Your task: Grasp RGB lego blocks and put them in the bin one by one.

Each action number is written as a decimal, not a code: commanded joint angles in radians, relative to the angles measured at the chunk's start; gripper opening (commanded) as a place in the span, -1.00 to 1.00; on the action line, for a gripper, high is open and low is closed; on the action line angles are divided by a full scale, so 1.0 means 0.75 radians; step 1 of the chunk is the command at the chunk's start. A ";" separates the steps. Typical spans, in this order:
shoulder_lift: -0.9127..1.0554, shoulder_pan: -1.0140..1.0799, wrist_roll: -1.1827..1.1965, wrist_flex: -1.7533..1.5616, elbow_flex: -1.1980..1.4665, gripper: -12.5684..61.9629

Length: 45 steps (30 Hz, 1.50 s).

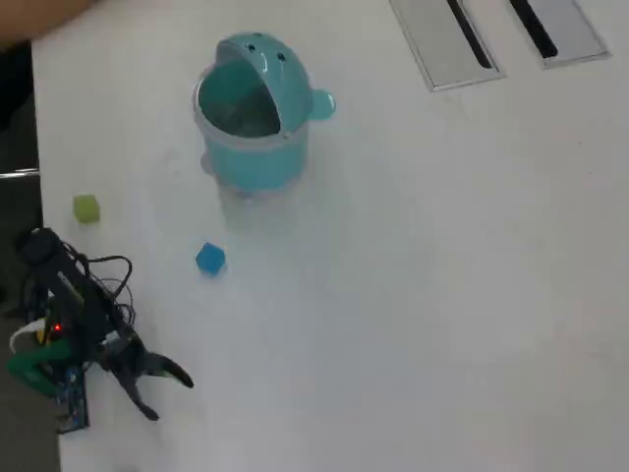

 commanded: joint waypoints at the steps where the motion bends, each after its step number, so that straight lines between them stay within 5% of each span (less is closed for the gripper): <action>1: 0.080 0.086 -0.025 -0.012 0.012 0.23; 22: 0.037 0.497 0.000 0.544 -0.286 0.18; 34: -0.708 0.704 0.002 0.524 -0.892 0.19; 45: -0.865 0.767 0.010 0.575 -0.982 0.18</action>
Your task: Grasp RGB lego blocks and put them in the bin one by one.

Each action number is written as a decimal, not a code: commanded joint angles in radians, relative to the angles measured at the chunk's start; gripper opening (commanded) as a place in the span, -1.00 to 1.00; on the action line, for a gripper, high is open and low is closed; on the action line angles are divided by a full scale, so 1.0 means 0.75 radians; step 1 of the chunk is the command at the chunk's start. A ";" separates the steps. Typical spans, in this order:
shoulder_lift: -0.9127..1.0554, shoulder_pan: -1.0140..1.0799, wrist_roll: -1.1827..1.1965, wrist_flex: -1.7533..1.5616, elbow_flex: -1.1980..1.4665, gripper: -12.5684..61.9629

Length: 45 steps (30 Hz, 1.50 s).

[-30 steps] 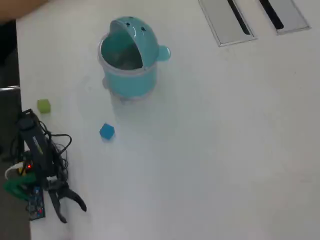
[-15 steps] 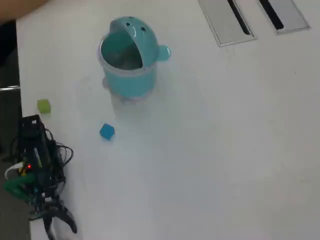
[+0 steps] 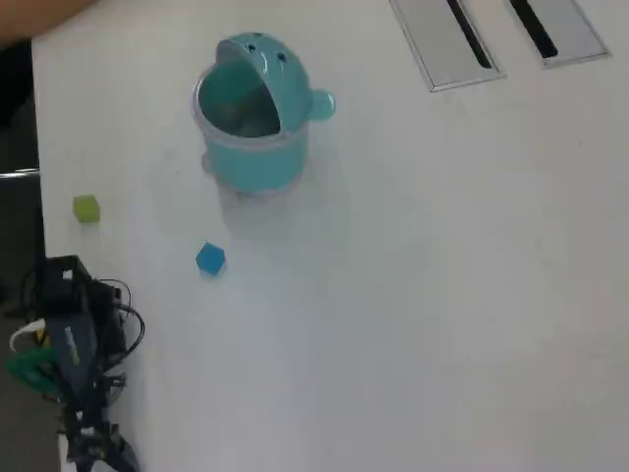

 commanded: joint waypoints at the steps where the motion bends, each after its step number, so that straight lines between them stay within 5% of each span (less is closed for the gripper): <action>1: -0.025 0.020 0.029 -0.020 -0.157 0.18; 18: -0.186 0.041 0.027 -0.025 -0.200 0.18; 33: -0.172 -0.106 0.086 -0.027 -0.086 -0.11; 41: -0.145 -0.190 0.151 -0.035 -0.065 -0.38; 45: -0.141 -0.233 0.211 -0.180 0.002 -0.79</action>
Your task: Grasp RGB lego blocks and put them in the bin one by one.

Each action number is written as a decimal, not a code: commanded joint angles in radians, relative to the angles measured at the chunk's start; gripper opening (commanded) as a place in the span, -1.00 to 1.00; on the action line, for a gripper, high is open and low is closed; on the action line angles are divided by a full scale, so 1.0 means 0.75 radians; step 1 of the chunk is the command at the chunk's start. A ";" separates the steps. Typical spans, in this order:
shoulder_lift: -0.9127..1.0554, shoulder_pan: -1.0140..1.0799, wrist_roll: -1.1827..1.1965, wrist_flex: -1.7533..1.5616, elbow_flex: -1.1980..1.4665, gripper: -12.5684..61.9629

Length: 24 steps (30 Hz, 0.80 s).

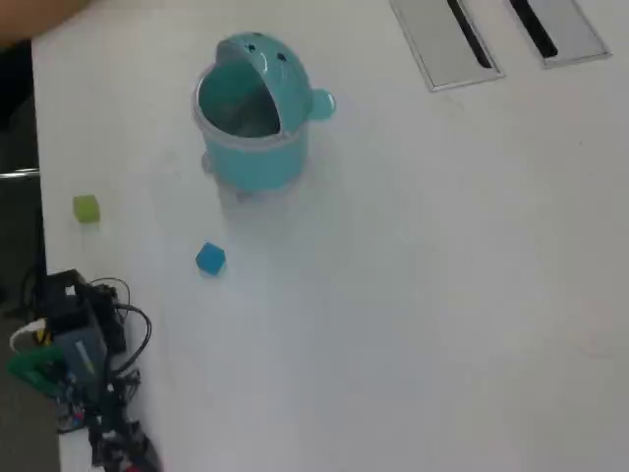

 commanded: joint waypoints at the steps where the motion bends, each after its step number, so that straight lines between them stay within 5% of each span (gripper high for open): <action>1: 0.031 -0.018 0.047 -0.129 -0.008 -0.79; 8: 0.078 -0.133 0.047 -0.454 0.127 -0.79; 21: 0.554 -0.511 0.092 -0.462 0.196 -0.79; 24: 0.877 -0.781 0.094 -0.288 0.260 -0.79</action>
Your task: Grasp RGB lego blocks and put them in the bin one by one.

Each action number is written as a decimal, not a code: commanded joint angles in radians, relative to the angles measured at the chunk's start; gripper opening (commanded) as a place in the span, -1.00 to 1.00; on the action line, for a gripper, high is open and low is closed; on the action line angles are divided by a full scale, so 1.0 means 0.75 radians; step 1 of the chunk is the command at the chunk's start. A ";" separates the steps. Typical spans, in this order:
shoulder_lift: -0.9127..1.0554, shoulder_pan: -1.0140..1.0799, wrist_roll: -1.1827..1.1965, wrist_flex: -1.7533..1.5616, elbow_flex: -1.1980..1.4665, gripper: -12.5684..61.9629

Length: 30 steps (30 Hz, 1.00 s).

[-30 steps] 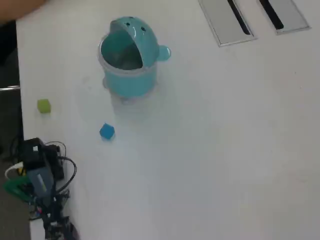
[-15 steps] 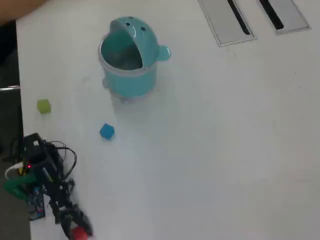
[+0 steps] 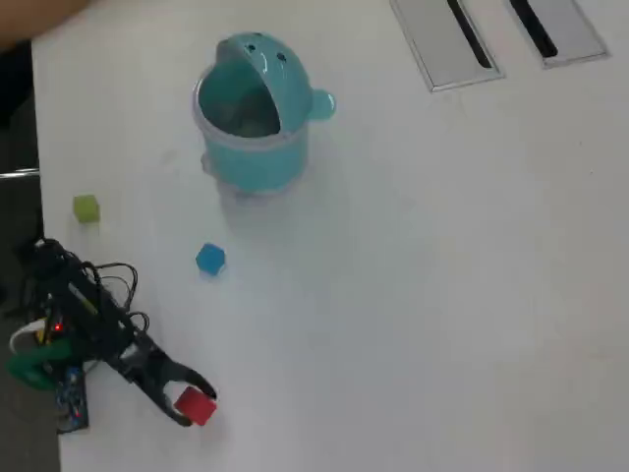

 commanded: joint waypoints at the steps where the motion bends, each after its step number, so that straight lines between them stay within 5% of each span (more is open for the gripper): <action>1: 0.172 -0.112 0.035 0.072 -0.061 -0.79; 11: 0.358 -0.380 0.035 0.182 -0.067 -0.79; 22: 0.358 -1.021 -0.055 0.207 -0.178 -0.81; 30: 0.299 -1.689 -0.583 0.673 -0.706 -0.80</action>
